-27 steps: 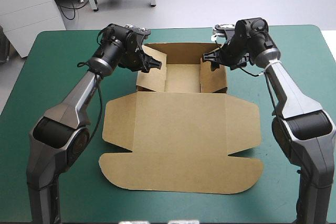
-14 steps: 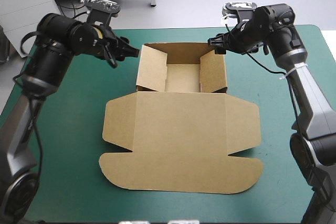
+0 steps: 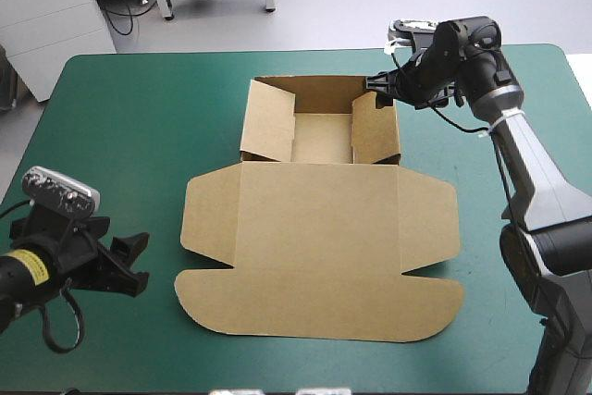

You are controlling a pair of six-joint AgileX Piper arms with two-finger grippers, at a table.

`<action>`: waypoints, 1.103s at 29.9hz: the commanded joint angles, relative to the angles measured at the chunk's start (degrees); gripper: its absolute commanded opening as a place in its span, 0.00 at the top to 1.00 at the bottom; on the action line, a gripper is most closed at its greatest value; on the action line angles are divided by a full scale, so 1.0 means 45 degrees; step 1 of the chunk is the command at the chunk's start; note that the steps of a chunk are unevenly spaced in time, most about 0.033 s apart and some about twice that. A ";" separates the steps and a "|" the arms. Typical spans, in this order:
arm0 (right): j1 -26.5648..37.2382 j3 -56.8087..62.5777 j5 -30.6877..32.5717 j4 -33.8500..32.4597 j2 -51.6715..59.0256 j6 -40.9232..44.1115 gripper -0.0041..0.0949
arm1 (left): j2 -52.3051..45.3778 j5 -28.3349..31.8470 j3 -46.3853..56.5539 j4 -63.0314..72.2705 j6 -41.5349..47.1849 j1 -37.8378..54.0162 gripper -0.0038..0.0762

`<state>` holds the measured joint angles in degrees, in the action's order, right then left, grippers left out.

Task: Fold the box

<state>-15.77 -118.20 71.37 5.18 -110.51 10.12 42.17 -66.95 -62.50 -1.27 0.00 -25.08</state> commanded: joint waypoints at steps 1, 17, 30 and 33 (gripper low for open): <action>0.0042 -0.0285 0.0030 -0.0230 0.0138 0.0151 0.31 | -0.0766 0.0847 0.0457 0.0679 0.0000 -0.0056 0.43; 0.0042 -0.0285 0.0030 -0.0140 -0.1778 0.0088 0.61 | -0.2165 0.0707 0.1958 0.0757 -0.0111 -0.0056 0.43; 0.0312 -0.0285 0.0030 -0.1684 -0.1468 -0.0475 0.97 | -0.2165 0.0454 0.1958 0.1055 -0.0111 -0.0056 0.43; 0.0718 -0.0285 0.0030 -0.2159 -0.1146 -0.0811 0.98 | -0.2165 0.0269 0.1958 0.1055 -0.0111 -0.0056 0.43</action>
<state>-14.74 -118.14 70.96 -0.39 -121.34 8.44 31.98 -67.83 -52.26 2.67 -0.52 -25.08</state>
